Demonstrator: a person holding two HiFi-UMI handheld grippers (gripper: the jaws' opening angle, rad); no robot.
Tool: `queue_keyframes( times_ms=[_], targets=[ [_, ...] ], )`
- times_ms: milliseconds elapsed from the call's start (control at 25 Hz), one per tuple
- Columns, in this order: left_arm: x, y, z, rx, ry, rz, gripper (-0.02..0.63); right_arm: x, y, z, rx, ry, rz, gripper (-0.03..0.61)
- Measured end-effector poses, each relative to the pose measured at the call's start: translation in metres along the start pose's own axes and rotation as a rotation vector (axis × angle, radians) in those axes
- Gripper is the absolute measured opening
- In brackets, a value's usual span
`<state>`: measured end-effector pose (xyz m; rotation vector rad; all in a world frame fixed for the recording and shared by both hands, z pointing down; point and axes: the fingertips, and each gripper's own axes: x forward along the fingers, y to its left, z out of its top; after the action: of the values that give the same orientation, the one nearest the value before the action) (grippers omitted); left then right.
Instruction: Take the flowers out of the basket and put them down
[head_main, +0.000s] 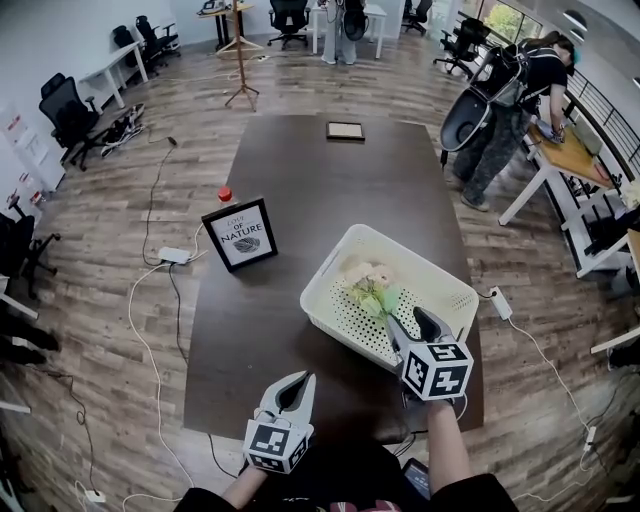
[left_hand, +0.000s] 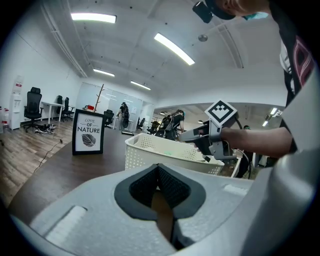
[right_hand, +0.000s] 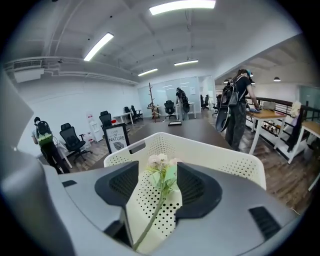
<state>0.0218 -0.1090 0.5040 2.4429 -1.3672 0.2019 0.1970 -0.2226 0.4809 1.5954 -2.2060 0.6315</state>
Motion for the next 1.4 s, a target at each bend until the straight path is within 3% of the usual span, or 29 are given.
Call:
queue_keyframes(
  times_ms=[240, 440, 840, 1200, 1400],
  targets=[
    [0.004, 0.01, -0.002, -0.002, 0.009, 0.023, 0.009, 0.024, 0.001, -0.002, -0.031, 0.043, 0.047, 0.25],
    [0.009, 0.015, -0.003, -0.01, 0.017, 0.034, 0.009, 0.044, 0.001, -0.015, 0.011, 0.117, 0.104, 0.285],
    [0.016, 0.021, -0.006, -0.017, 0.043, 0.037, 0.009, 0.071, -0.012, -0.026, 0.038, 0.215, 0.117, 0.298],
    [0.021, 0.029, -0.009, -0.024, 0.054, 0.06, 0.009, 0.09, -0.027, -0.056, 0.022, 0.356, 0.123, 0.307],
    [0.025, 0.032, -0.011, -0.03, 0.057, 0.062, 0.009, 0.095, -0.033, -0.07, 0.062, 0.409, 0.134, 0.314]
  ],
)
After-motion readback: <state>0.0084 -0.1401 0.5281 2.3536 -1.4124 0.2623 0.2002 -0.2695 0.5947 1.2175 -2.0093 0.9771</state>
